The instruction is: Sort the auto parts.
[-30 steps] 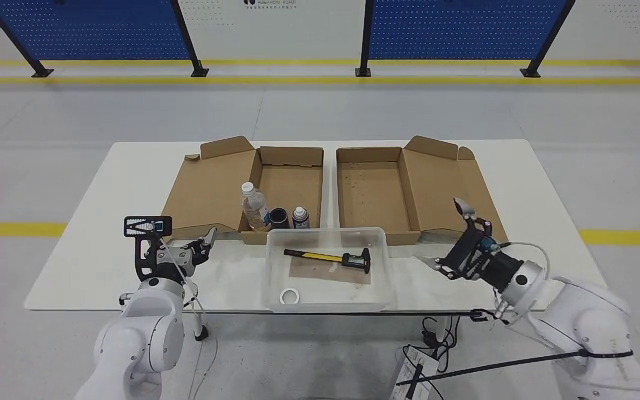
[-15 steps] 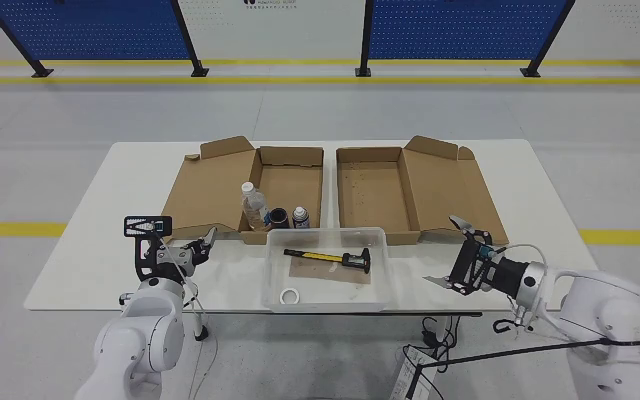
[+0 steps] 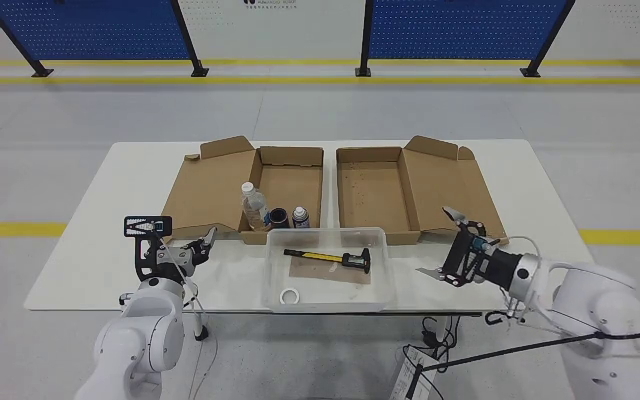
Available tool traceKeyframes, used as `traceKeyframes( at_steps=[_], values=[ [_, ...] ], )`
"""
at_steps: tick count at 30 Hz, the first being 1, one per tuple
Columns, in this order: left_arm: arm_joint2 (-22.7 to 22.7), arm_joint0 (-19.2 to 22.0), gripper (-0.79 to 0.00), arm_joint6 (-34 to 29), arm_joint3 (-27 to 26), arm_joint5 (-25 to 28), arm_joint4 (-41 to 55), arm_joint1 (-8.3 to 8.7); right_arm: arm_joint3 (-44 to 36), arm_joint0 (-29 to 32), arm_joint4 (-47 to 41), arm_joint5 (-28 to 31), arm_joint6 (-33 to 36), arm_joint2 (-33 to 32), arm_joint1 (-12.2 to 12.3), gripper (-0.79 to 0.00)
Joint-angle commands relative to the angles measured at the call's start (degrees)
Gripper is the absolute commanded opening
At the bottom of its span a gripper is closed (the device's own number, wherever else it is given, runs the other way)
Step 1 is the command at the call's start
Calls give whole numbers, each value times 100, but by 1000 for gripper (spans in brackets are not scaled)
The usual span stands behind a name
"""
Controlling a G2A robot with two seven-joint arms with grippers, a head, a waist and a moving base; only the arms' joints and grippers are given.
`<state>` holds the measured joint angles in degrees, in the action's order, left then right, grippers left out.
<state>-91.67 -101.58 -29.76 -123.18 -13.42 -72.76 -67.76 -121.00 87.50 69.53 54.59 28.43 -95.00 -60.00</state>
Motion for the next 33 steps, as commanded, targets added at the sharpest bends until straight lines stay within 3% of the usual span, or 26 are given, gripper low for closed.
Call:
traceKeyframes(
  at_steps=[1, 8, 12, 18, 26, 30, 33],
  values=[
    [0, 0, 0, 0, 0, 0, 0, 0, -38, -203, -267, -184, 505, 374, -2, 0],
    [0, 0, 0, 0, 0, 0, 0, 0, 185, -1453, -1543, -1677, 2816, 2055, -109, 0],
    [0, 0, 0, 0, 0, 0, 0, 0, 620, -2115, -2361, -2634, 3748, 2825, -216, 0],
    [0, 0, 0, 0, 0, 0, 0, 0, 1283, -2597, -3306, -3319, 4062, 3580, -358, 0],
    [0, 0, 0, 0, 0, 0, 0, 0, 1919, -3030, -3903, -3943, 4156, 3767, -434, 0],
    [0, 0, 0, 0, 0, 0, 0, 0, 2168, -3176, -4116, -3913, 4302, 3887, -453, 0],
    [0, 0, 0, 0, 0, 0, 0, 0, 2370, -3348, -4256, -3519, 4484, 3956, -452, 0]
  ],
)
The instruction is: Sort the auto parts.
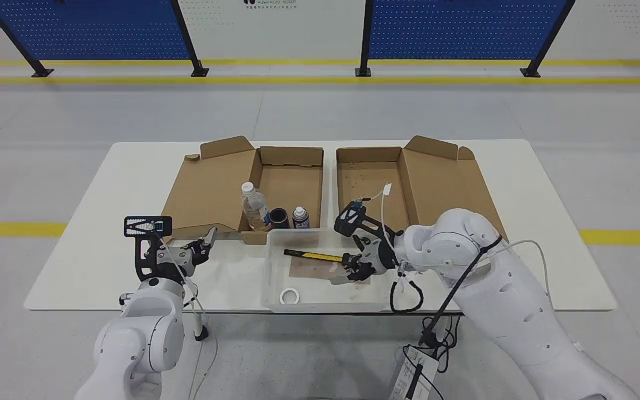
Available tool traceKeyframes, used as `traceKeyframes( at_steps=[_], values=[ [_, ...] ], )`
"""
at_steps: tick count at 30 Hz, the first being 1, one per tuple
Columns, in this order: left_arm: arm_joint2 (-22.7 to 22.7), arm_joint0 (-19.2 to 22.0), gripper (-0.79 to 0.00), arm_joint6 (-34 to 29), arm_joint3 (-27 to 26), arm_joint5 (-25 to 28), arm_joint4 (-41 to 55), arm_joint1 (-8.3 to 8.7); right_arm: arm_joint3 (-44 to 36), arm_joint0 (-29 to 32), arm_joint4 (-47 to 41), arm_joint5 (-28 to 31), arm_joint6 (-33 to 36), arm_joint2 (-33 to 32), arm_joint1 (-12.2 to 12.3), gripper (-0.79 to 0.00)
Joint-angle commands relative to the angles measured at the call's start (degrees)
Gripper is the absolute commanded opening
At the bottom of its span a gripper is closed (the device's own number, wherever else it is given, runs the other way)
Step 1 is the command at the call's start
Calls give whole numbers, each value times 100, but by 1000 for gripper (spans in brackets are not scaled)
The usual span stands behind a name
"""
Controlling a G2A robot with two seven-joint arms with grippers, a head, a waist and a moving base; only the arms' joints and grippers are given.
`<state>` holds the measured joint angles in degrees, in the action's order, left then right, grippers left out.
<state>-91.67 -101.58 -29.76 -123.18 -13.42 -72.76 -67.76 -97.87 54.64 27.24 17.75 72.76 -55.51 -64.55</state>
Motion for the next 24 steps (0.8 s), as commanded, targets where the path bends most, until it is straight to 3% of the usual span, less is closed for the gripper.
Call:
traceKeyframes(
  at_steps=[1, 17, 20, 24],
  values=[
    [0, 0, 0, 0, 0, 0, 0, 0, 113, -98, -75, 262, 61, -3, 6, 0],
    [0, 0, 0, 0, 0, 0, 0, 0, 113, -98, -75, 262, 61, -3, 6, 0],
    [0, 0, 0, 0, 0, 0, 0, 0, 81, 2, -265, 329, -183, -33, 11, 0],
    [0, 0, 0, 0, 0, 0, 0, 0, -165, -285, 16, -110, 231, 272, -31, 0]
  ],
)
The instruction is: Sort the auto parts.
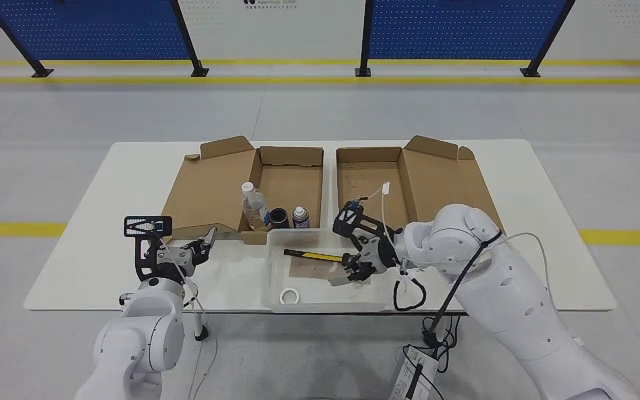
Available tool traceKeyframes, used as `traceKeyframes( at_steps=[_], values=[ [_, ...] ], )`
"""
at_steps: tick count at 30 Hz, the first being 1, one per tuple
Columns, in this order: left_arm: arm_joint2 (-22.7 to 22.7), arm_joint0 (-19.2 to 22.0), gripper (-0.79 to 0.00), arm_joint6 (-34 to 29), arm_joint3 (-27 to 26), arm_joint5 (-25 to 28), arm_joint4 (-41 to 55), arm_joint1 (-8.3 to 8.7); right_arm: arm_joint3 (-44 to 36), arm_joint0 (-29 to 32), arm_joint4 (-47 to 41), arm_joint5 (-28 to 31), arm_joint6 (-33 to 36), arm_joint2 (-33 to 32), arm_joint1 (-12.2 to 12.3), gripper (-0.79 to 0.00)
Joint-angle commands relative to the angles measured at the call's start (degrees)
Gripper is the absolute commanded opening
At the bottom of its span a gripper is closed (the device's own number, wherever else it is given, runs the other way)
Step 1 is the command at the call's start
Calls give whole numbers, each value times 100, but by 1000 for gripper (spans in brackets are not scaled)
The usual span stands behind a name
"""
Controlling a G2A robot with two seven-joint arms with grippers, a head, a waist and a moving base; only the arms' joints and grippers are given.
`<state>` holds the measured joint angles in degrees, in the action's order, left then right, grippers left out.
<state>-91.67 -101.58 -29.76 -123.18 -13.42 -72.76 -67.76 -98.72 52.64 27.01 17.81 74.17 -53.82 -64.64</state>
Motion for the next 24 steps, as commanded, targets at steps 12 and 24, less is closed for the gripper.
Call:
traceKeyframes(
  at_steps=[12, 24],
  values=[
    [0, 0, 0, 0, 0, 0, 0, 0, 402, -1216, 515, -2442, 294, 1632, -555, 0],
    [0, 0, 0, 0, 0, 0, 0, 0, 939, -1475, 1239, -3392, -93, 2506, -973, 0]
  ],
)
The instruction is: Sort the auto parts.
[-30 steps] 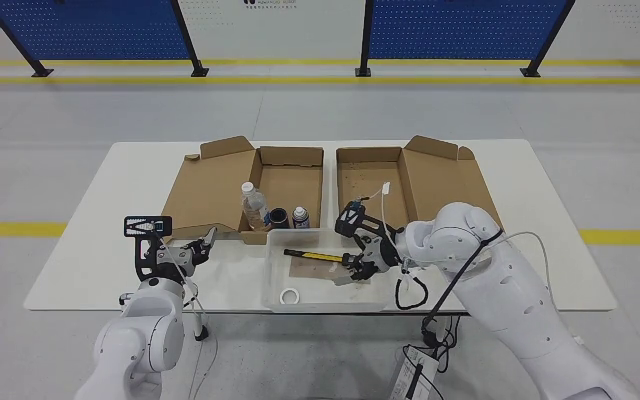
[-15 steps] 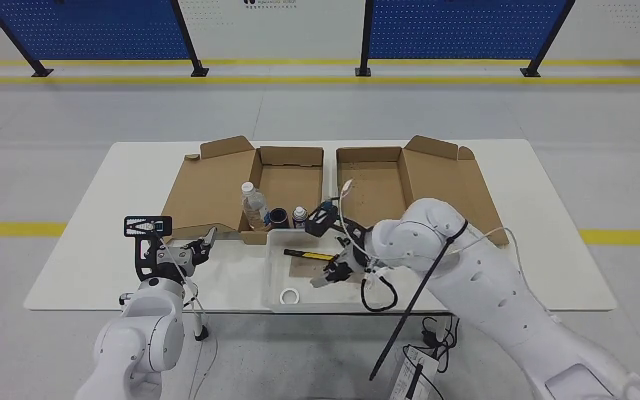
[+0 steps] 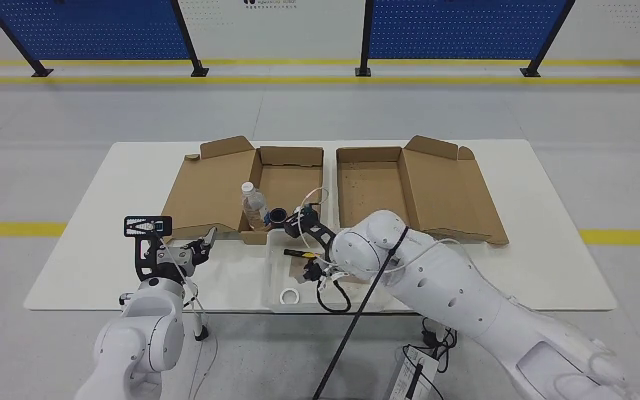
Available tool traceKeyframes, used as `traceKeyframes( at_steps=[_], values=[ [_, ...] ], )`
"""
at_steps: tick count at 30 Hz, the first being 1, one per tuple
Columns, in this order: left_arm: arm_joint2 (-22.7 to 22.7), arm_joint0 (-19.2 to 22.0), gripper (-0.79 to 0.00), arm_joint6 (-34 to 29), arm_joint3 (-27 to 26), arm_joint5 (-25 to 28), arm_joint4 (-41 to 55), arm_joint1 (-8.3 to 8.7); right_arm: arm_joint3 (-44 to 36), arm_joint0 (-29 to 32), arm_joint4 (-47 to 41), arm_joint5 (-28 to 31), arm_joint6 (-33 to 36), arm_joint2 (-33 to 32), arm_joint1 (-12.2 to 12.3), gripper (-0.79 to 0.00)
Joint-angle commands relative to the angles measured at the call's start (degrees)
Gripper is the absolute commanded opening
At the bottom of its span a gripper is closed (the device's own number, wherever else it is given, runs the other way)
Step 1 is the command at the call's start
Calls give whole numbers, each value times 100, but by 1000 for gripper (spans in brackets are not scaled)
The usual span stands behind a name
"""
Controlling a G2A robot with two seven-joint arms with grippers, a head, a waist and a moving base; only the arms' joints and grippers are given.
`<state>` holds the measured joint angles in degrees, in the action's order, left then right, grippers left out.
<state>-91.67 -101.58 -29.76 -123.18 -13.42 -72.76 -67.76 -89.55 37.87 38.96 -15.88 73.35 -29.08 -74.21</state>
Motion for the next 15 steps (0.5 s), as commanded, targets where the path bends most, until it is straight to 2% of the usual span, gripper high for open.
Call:
traceKeyframes(
  at_steps=[1, 15],
  values=[
    [0, 0, 0, 0, 0, 0, 0, 0, 49, 16, 67, -52, -46, 56, -35, 0],
    [0, 0, 0, 0, 0, 0, 0, 0, 316, -50, 842, -350, -16, 395, -291, 0]
  ],
)
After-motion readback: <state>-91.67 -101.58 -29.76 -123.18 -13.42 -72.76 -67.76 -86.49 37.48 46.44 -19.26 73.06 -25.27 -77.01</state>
